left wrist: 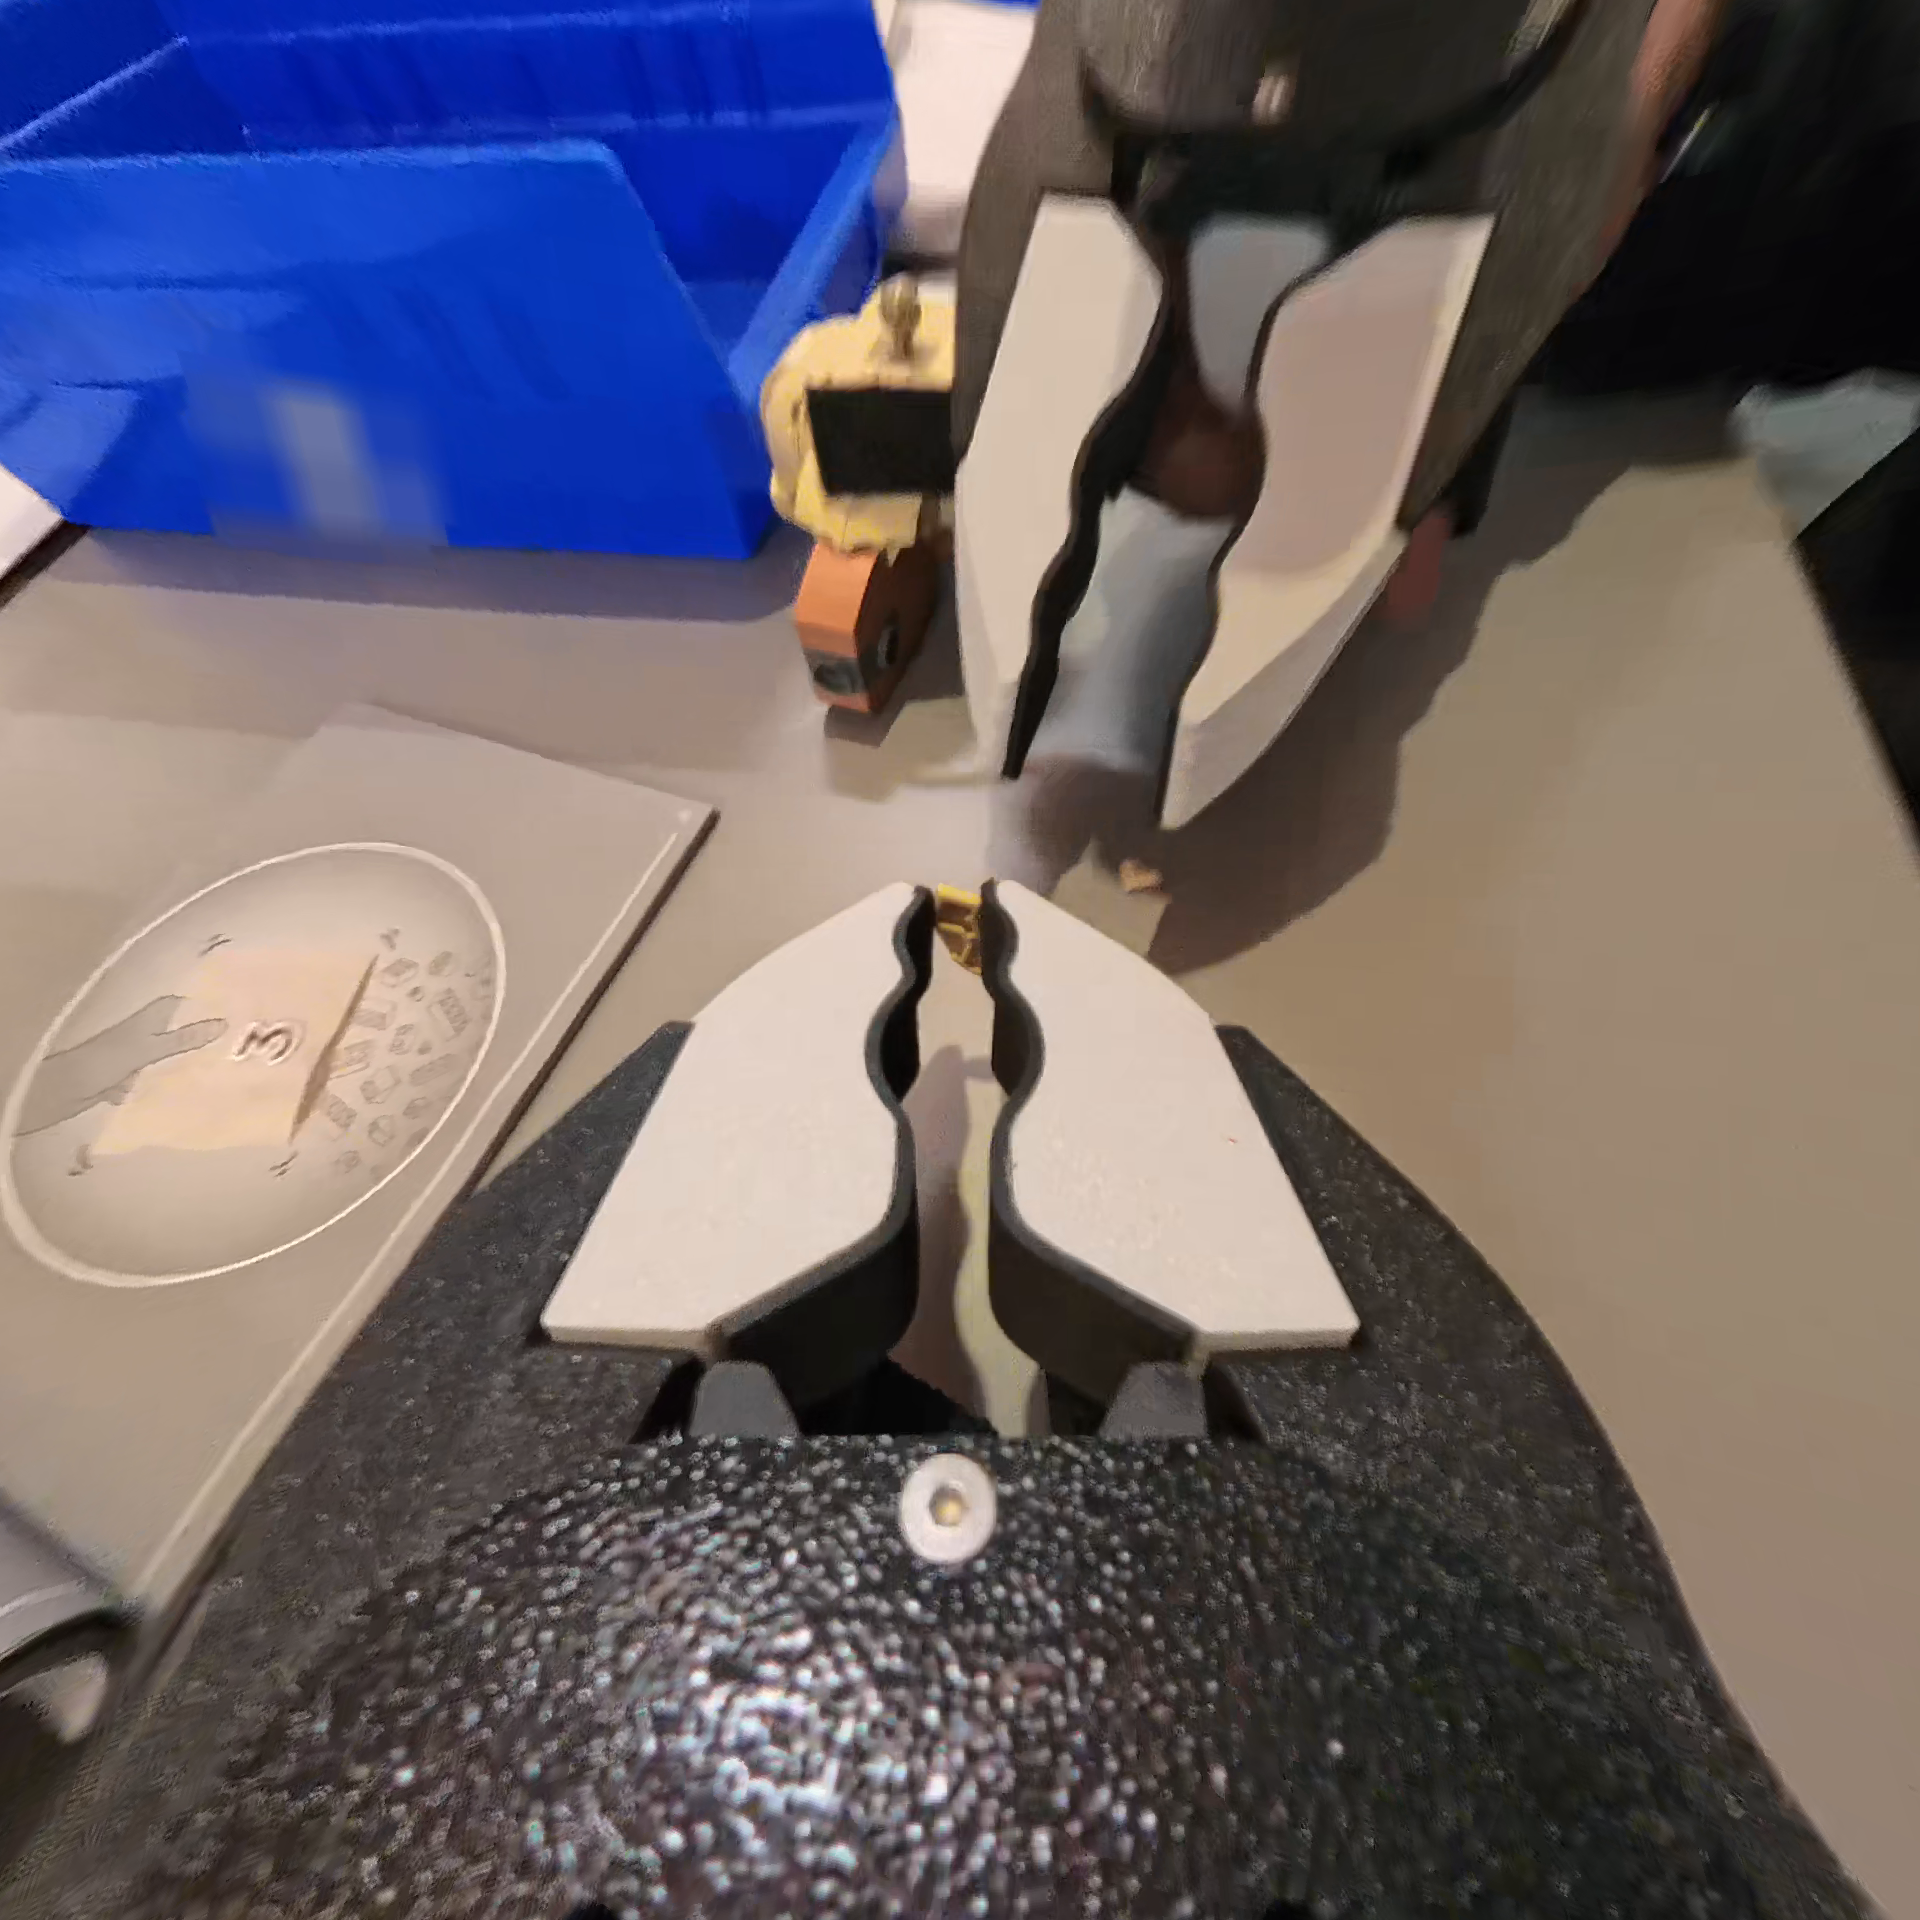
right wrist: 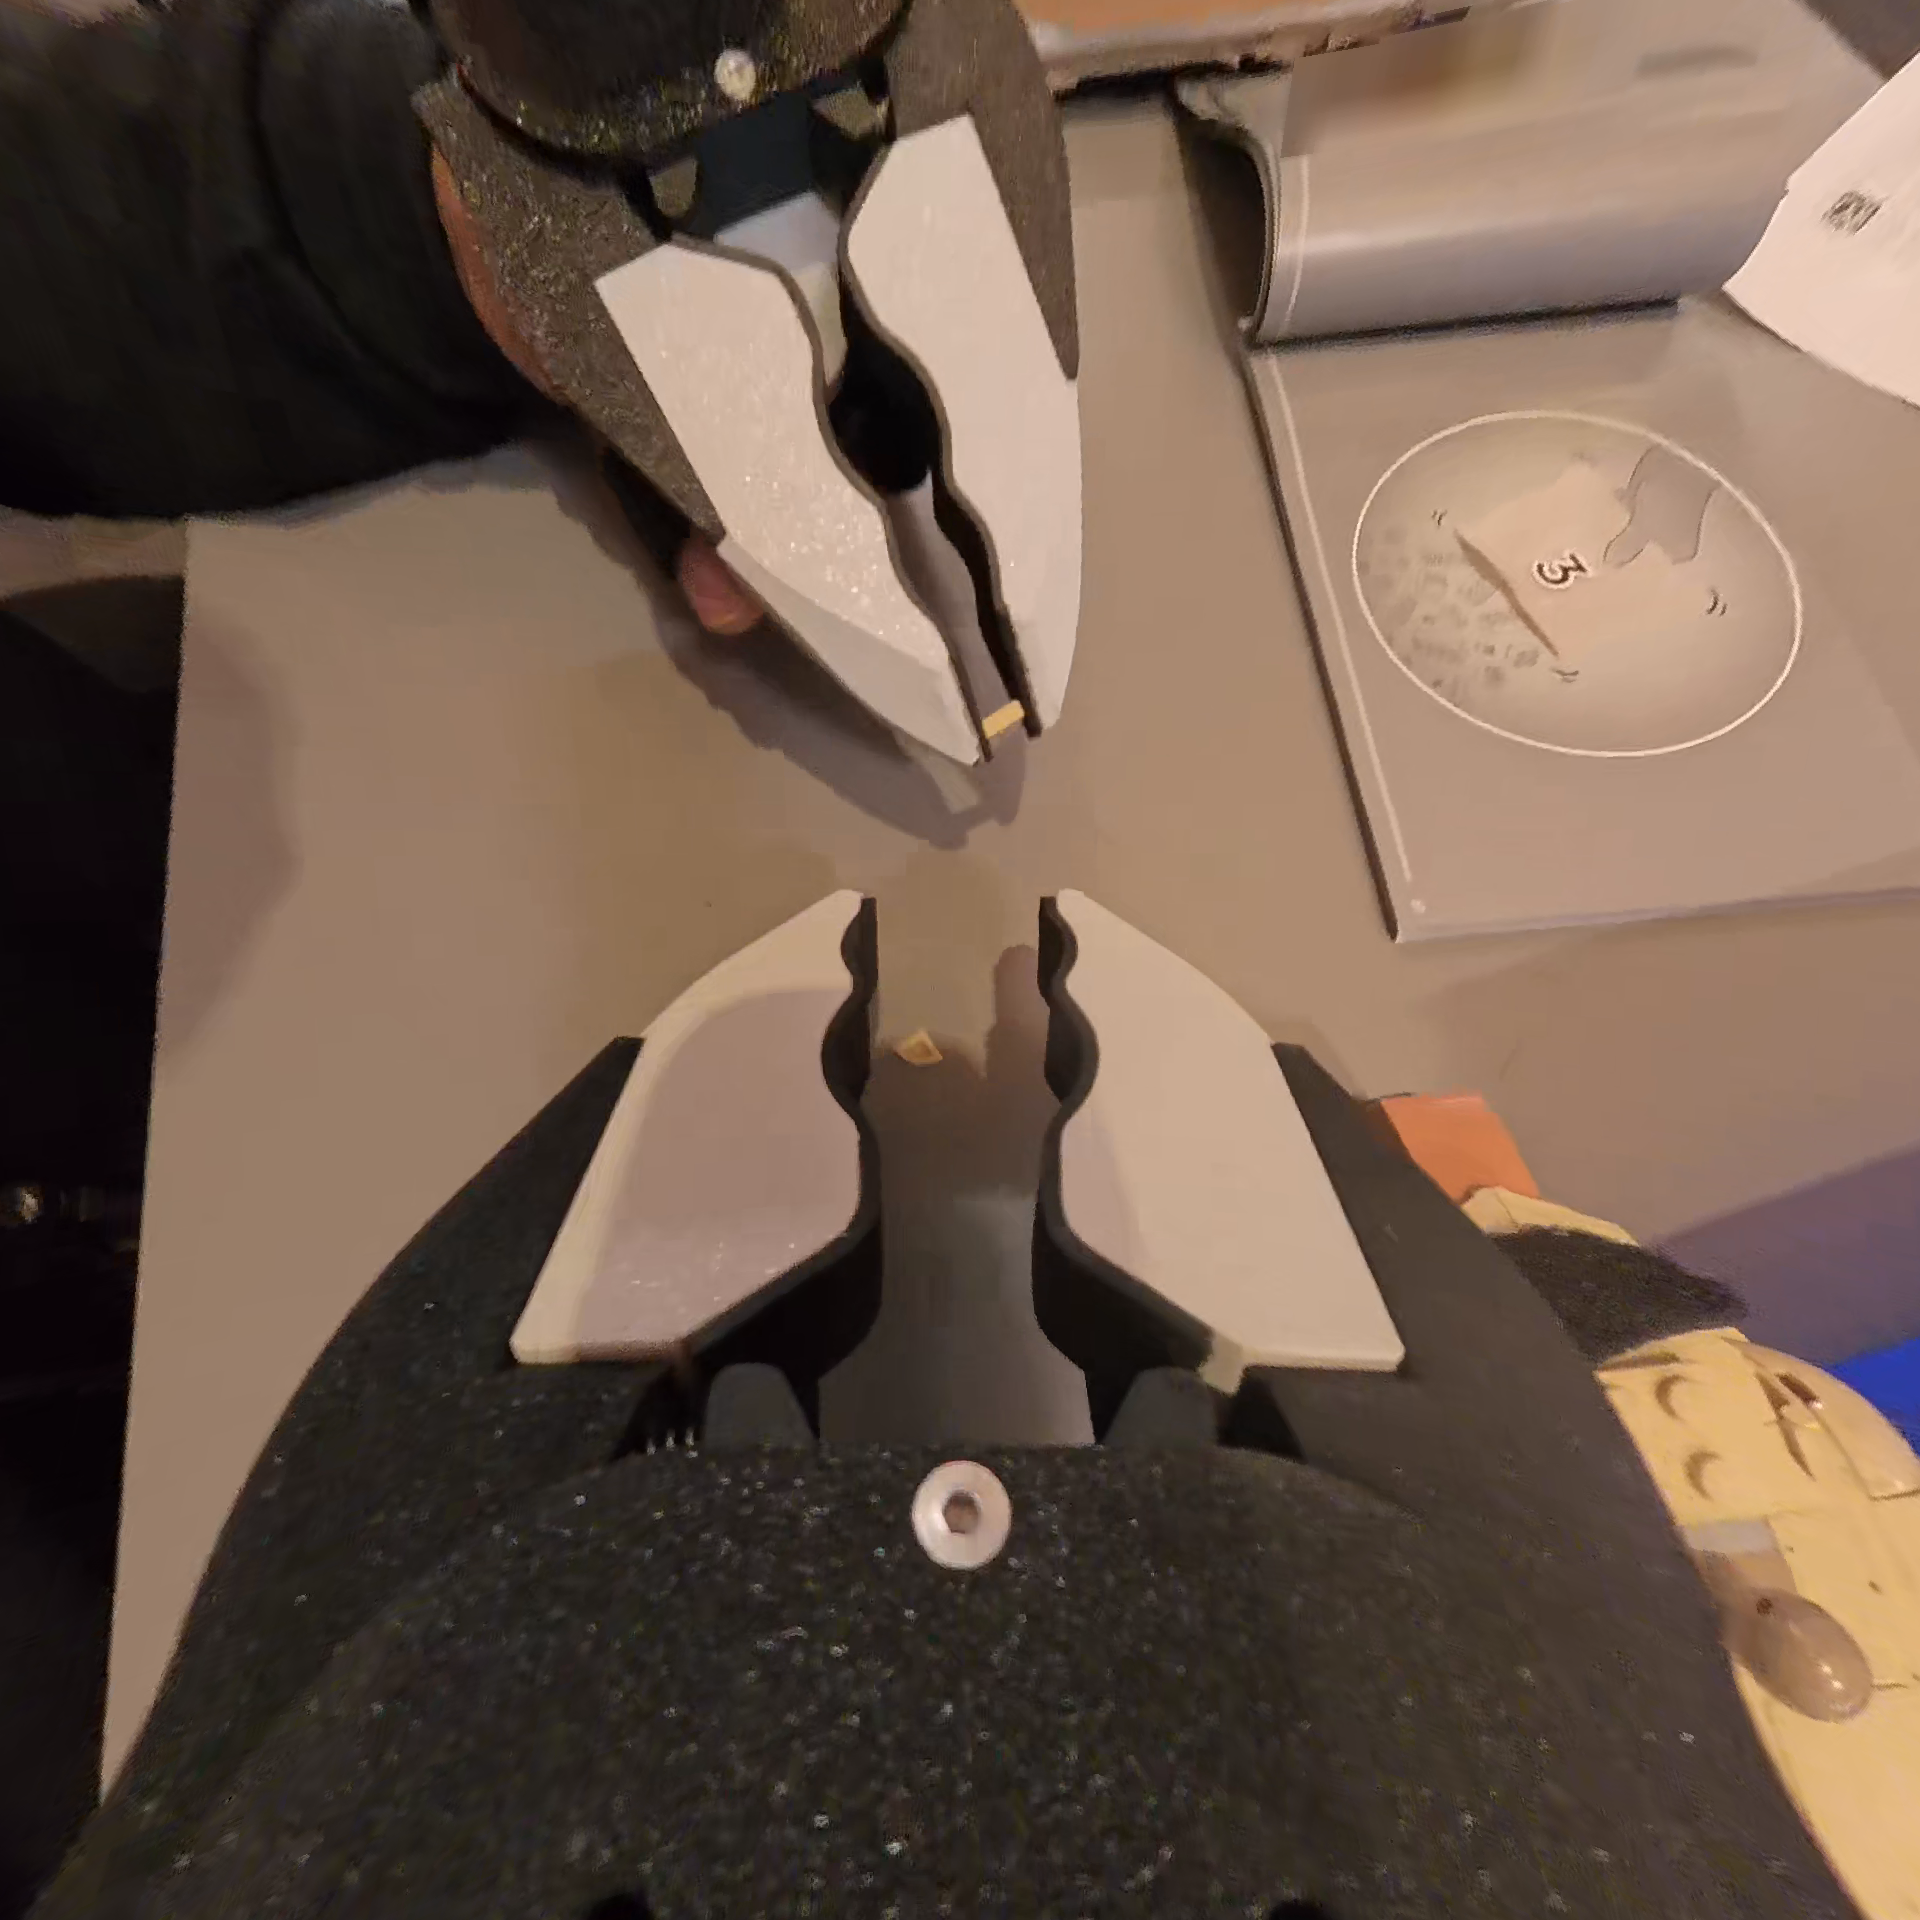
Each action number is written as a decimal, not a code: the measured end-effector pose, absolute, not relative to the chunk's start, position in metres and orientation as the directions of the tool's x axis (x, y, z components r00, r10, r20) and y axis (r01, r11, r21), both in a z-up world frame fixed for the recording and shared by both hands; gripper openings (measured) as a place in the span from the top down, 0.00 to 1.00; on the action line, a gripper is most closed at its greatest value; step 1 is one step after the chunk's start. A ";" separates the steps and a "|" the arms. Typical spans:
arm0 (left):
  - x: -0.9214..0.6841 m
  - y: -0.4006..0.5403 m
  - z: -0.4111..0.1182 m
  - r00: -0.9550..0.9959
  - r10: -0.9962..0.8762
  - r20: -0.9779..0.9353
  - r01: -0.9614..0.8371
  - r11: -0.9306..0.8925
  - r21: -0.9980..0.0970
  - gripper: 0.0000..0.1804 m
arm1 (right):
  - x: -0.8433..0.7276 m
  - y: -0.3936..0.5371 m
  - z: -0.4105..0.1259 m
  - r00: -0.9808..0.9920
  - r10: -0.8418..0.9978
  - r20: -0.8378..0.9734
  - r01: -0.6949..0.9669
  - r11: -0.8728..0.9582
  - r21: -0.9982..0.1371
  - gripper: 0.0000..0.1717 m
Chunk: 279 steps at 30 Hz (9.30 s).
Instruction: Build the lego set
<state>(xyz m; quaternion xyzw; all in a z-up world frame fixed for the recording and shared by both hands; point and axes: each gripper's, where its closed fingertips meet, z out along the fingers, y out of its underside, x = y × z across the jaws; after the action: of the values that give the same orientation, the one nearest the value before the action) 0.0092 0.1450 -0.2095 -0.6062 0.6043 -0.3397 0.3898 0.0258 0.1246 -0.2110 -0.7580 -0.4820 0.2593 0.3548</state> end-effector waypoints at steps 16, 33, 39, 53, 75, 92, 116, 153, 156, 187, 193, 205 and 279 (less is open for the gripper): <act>0.020 0.120 -0.142 -0.206 -0.904 0.374 -0.035 -0.375 -0.927 0.96 | 0.000 0.112 -0.170 0.321 0.902 -0.288 0.227 -0.368 -0.902 0.85; 0.000 0.138 -0.238 0.106 -0.977 0.187 -0.618 -0.212 -0.757 0.96 | 0.046 0.111 -0.233 0.365 0.931 -0.025 0.689 -0.288 -0.665 0.85; -0.001 0.132 -0.251 0.087 -0.991 0.101 -0.702 -0.132 -0.700 0.93 | 0.041 0.111 -0.249 0.354 0.935 0.029 0.736 -0.259 -0.625 0.86; 0.006 0.129 -0.226 0.016 -1.000 0.027 -0.582 -0.031 -0.813 0.84 | 0.032 0.105 -0.251 0.332 0.942 -0.044 0.700 -0.277 -0.658 0.96; 0.017 0.073 -0.183 -0.261 -0.845 -0.466 -0.192 0.519 -0.833 0.93 | 0.008 0.076 -0.181 0.025 0.749 -0.662 0.287 -0.640 -0.713 0.99; 0.020 0.086 -0.181 -0.166 -0.811 -0.561 -0.209 0.584 -0.784 0.95 | 0.011 0.088 -0.180 0.033 0.673 -0.739 0.198 -0.729 -0.655 0.99; 0.018 0.107 -0.184 -0.115 -0.956 -0.271 -0.283 0.293 -0.913 0.99 | 0.013 0.105 -0.174 0.127 0.710 -0.693 0.107 -0.704 -0.702 0.93; 0.006 0.129 -0.187 -0.049 -0.986 0.160 -0.329 -0.135 -0.935 0.99 | 0.008 0.105 -0.203 0.280 0.895 -0.348 0.341 -0.432 -0.835 0.93; 0.005 0.131 -0.186 -0.050 -0.983 0.175 -0.319 -0.150 -0.936 0.99 | 0.007 0.104 -0.204 0.274 0.895 -0.352 0.345 -0.433 -0.833 0.94; 0.007 0.128 -0.196 -0.036 -0.994 0.100 -0.387 -0.078 -0.919 0.99 | 0.183 0.152 -0.193 0.475 0.873 -0.107 0.383 -0.314 -0.869 0.70; 0.007 0.127 -0.197 -0.043 -0.994 0.097 -0.390 -0.073 -0.918 0.99 | 0.180 0.157 -0.213 0.389 0.915 -0.103 0.481 -0.297 -0.825 0.72; 0.007 0.123 -0.198 -0.063 -0.992 0.107 -0.401 -0.073 -0.913 0.99 | 0.169 0.150 -0.210 0.392 0.880 -0.270 0.372 -0.420 -0.828 0.73; 0.093 0.070 -0.159 -0.208 -0.620 0.756 -0.339 -0.679 -0.651 0.98 | 0.085 0.076 -0.161 0.568 0.816 0.104 0.261 -0.059 -0.964 0.98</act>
<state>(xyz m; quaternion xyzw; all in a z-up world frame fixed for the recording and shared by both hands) 0.0935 0.0695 -0.1593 -0.6206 0.3866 -0.6742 0.1042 0.0848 0.0765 -0.1608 -0.6843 -0.3937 0.2471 0.5619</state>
